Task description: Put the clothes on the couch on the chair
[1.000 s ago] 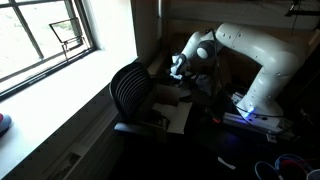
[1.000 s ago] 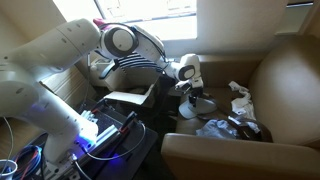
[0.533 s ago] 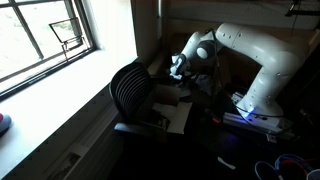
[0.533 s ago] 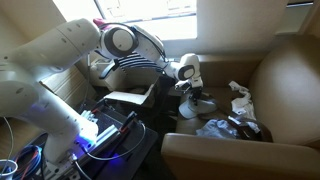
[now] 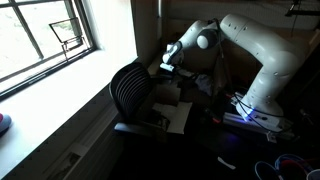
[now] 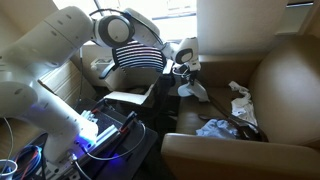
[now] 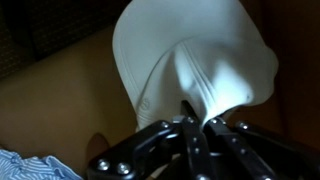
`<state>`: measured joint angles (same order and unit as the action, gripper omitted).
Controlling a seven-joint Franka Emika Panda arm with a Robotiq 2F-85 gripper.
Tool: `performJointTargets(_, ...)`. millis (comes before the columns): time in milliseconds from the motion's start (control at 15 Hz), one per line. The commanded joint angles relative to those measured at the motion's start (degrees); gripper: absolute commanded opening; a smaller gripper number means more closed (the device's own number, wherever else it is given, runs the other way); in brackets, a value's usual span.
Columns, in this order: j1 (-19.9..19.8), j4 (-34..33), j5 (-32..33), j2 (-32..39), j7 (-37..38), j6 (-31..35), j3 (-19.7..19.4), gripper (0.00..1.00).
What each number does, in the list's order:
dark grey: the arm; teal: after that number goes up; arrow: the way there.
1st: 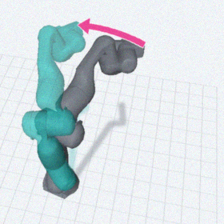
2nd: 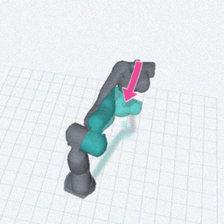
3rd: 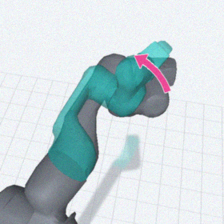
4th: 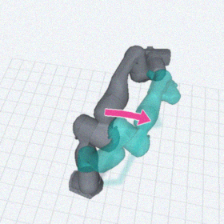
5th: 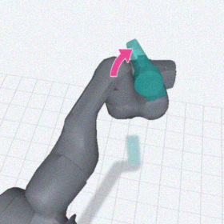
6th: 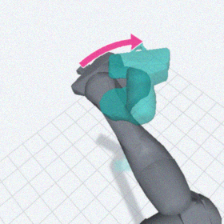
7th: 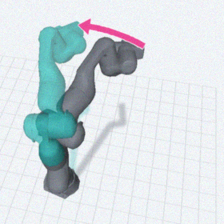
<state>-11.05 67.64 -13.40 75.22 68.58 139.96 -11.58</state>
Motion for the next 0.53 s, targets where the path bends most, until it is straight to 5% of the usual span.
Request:
performJointTargets(0, -1.32, 8.34, -2.72, -11.61, -7.38, 5.63, 5.04, 0.01)
performJointTargets(267, -3.19, 14.85, -5.65, -22.70, -16.47, 10.27, 9.73, 0.01)
performJointTargets(467, -4.14, 21.81, -5.70, -32.39, -25.67, 1.62, 10.79, 0.01)
